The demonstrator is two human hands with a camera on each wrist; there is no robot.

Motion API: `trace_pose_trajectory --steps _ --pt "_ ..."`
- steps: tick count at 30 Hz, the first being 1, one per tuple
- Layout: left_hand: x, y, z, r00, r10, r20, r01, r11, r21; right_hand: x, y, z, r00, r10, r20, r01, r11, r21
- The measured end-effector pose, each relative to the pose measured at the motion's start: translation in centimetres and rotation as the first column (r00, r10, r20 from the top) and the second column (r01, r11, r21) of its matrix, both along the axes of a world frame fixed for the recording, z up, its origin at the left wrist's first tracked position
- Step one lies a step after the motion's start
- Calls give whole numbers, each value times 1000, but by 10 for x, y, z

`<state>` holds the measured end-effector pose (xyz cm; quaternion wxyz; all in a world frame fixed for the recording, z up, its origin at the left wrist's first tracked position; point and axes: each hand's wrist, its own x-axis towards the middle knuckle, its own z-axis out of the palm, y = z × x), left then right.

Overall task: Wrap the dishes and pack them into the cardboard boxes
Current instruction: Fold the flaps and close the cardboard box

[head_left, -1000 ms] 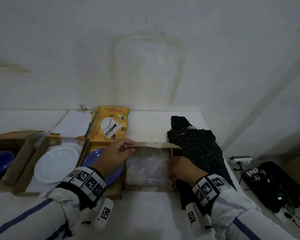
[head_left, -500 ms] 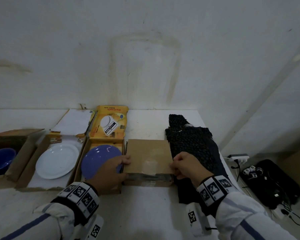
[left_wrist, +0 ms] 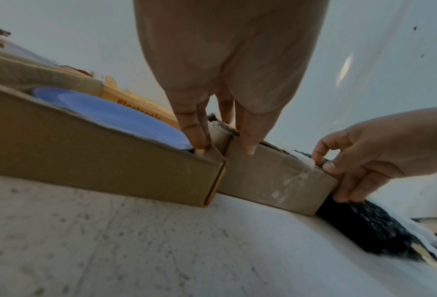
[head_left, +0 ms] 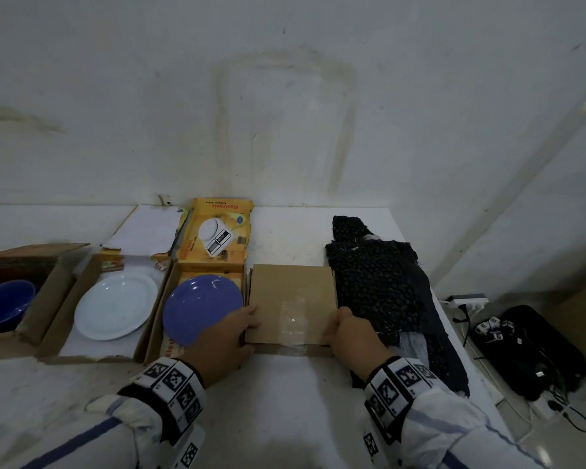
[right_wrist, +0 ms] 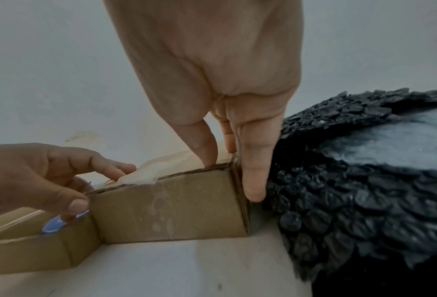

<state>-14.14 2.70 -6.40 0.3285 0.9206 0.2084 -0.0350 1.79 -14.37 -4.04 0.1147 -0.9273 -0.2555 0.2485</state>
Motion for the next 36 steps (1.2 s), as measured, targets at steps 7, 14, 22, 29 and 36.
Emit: trace_pose_trajectory --steps 7,14,22,29,36 --pt "5 -7 -8 997 -82 16 77 979 190 -9 -1 -1 991 -116 -63 122 988 94" --pt "7 1 -4 997 -73 40 67 990 123 -3 0 12 993 -103 -64 109 989 99" --pt "33 17 47 962 85 261 -97 995 34 22 18 57 998 -38 59 27 985 171" --pt "68 36 62 948 163 273 -177 984 28 29 31 70 991 126 49 -128 991 49" --pt "80 38 69 979 67 193 -117 959 259 36 44 61 969 102 227 -118 991 58"
